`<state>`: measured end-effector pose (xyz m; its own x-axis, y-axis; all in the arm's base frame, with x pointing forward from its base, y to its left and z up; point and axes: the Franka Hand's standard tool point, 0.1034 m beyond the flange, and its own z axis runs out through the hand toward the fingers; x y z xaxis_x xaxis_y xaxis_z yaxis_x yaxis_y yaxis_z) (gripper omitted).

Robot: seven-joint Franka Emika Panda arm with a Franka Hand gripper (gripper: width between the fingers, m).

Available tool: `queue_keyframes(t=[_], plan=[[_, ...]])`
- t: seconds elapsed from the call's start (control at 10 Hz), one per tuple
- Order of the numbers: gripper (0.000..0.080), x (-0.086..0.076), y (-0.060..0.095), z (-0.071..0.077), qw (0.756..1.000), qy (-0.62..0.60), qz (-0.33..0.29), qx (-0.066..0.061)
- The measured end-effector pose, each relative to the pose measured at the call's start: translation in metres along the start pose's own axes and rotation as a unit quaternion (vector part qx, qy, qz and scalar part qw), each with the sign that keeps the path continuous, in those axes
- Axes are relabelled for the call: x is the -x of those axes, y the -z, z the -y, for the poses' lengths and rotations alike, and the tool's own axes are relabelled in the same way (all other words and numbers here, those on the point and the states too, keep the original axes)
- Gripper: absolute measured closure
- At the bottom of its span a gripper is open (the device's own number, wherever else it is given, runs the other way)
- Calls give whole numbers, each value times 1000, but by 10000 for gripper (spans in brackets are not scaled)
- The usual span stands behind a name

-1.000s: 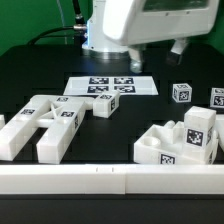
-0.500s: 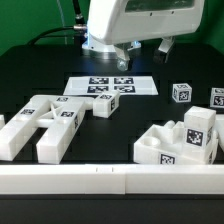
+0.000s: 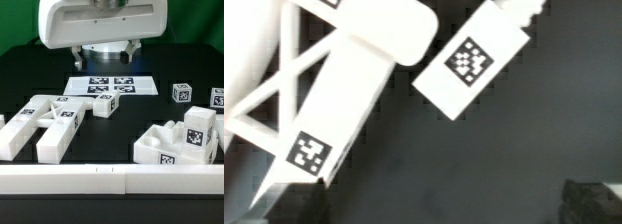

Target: Assemble chair

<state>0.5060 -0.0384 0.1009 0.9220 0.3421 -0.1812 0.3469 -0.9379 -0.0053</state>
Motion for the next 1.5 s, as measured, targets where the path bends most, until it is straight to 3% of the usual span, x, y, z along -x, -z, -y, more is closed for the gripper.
queue_keyframes(t=[0.4, 0.6, 0.7, 1.0, 1.2, 1.4, 1.5], plan=[[151, 1, -1, -1, 1000, -12, 0, -3], [151, 27, -14, -10, 986, -158, 35, -37], [151, 31, -16, -13, 984, -166, 49, -44], [151, 29, -17, -10, 984, -159, 58, -46], [151, 37, -19, -4, 977, -162, 123, -65], [151, 50, -24, -3, 932, -277, 222, -76], [151, 49, -24, -2, 923, -272, 261, -81]])
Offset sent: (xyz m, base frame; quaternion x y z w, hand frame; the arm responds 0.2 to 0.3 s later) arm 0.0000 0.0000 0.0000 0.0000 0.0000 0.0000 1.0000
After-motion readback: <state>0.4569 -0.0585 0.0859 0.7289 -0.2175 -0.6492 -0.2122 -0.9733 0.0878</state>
